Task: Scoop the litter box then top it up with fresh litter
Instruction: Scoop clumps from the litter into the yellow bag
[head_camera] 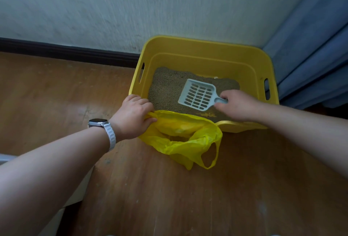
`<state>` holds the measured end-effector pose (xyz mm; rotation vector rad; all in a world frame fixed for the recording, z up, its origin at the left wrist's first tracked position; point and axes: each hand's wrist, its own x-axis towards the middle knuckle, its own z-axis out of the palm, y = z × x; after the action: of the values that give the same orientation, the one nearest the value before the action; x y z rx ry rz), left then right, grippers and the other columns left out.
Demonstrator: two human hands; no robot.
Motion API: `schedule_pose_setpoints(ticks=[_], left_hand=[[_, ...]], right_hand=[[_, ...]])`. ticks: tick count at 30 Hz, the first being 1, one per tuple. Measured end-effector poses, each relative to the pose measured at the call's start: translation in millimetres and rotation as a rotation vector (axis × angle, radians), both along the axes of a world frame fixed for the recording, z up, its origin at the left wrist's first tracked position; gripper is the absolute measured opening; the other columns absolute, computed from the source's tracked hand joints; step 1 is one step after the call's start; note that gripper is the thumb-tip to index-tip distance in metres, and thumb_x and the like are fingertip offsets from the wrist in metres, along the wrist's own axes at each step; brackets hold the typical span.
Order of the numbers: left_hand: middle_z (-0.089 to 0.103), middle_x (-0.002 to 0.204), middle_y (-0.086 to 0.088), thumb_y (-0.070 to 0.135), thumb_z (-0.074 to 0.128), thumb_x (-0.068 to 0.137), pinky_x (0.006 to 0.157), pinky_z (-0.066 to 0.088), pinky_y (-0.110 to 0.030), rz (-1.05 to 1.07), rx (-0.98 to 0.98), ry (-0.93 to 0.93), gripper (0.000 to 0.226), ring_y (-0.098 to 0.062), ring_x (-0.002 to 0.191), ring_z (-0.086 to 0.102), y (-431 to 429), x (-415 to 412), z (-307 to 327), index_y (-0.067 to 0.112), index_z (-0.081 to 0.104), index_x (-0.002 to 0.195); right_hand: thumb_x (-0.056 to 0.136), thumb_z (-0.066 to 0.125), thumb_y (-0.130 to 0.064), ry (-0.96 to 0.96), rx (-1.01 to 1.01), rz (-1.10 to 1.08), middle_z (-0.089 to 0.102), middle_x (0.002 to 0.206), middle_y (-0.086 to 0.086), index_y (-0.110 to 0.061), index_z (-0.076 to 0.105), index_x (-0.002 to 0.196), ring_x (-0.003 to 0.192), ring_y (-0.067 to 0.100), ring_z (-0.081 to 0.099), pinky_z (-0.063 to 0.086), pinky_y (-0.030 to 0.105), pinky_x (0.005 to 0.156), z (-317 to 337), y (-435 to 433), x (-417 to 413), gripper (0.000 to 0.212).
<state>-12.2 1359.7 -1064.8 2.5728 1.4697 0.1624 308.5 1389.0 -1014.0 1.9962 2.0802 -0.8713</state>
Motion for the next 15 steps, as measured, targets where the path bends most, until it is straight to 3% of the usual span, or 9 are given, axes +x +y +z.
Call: schedule_pose_setpoints(ticks=[4, 8, 12, 15], left_hand=[[0.063, 0.083, 0.003, 0.047, 0.055, 0.085, 0.095, 0.041, -0.044, -0.006, 0.021, -0.003, 0.030, -0.027, 0.083, 0.061, 2, 1, -1, 0.019, 0.065, 0.086], [0.061, 0.081, 0.005, 0.053, 0.043, 0.084, 0.092, 0.041, -0.043, -0.025, 0.040, -0.009, 0.038, -0.024, 0.079, 0.060, 2, 0, -2, 0.020, 0.064, 0.084], [0.061, 0.079, 0.004, 0.051, 0.045, 0.084, 0.090, 0.042, -0.044, -0.035, 0.072, -0.018, 0.036, -0.024, 0.076, 0.060, 3, -1, -7, 0.020, 0.064, 0.083], [0.061, 0.077, 0.003, 0.049, 0.047, 0.084, 0.088, 0.041, -0.043, -0.049, 0.106, -0.027, 0.034, -0.025, 0.075, 0.060, 5, -1, -9, 0.018, 0.064, 0.081]], right_hand=[[0.098, 0.045, -0.038, -0.190, -0.195, 0.016, 0.053, 0.064, 0.005, -0.009, 0.058, 0.081, 0.053, 0.020, 0.046, 0.030, 0.028, 0.046, -4, 21, 21, 0.036], [0.099, 0.043, -0.039, -0.394, -0.322, 0.080, 0.064, 0.079, 0.007, -0.011, 0.059, 0.102, 0.060, 0.021, 0.058, 0.042, 0.029, 0.050, 4, 32, 41, 0.033], [0.099, 0.040, -0.025, -0.503, -0.539, 0.122, 0.054, 0.070, 0.012, -0.002, 0.068, 0.093, 0.044, 0.018, 0.042, 0.031, 0.017, 0.037, 17, 33, 48, 0.037], [0.097, 0.036, -0.014, -0.529, -0.622, 0.101, 0.048, 0.060, 0.015, 0.000, 0.065, 0.082, 0.038, 0.019, 0.038, 0.030, 0.014, 0.036, 8, 26, 46, 0.036]])
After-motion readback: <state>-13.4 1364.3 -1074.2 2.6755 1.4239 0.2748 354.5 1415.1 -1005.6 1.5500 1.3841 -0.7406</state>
